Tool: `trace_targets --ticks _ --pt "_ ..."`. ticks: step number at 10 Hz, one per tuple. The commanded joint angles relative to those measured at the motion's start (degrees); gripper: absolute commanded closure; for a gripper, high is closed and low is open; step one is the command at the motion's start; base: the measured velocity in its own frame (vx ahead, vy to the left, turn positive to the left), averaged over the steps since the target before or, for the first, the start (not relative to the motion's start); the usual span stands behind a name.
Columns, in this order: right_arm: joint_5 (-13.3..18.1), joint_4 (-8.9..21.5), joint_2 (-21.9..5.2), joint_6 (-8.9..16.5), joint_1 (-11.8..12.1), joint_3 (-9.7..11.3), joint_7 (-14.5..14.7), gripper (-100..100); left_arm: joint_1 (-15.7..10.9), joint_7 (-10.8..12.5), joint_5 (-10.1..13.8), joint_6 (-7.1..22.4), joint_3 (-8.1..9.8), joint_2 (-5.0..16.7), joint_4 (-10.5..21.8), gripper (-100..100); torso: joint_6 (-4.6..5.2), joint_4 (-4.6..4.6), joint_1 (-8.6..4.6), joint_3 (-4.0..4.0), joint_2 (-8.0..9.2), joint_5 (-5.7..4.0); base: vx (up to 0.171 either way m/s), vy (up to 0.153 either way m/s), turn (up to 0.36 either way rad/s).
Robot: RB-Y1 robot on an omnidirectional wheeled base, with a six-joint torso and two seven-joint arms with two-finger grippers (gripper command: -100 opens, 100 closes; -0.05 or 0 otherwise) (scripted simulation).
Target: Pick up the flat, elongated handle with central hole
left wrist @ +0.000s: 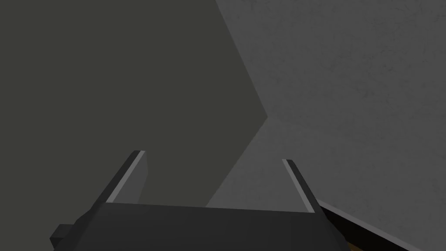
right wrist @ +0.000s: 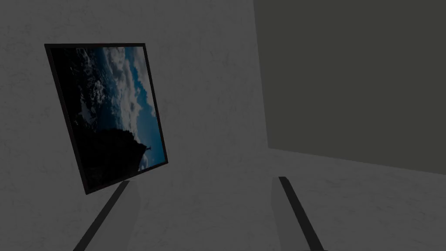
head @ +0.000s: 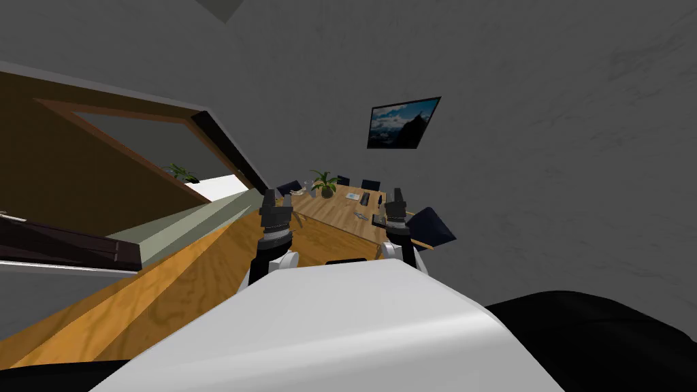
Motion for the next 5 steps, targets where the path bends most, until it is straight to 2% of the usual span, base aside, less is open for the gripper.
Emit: trace_targets --ticks 1,5 --pt "-0.51 0.83 -2.69 -0.15 1.24 1.19 -0.47 -100 0.0 0.0 0.0 0.0 0.0 0.0 0.0 0 0.0 0.0 0.0 0.0 0.0 0.0 -0.03 0.063 0.08" --pt "-1.9 4.22 -9.46 -0.64 4.8 5.27 -1.93 -100 -0.01 0.0 0.0 0.0 -0.02 -0.01 0.0 0 -0.01 0.04 0.59 0.1 0.18 0.14 -0.047 0.15 0.089"
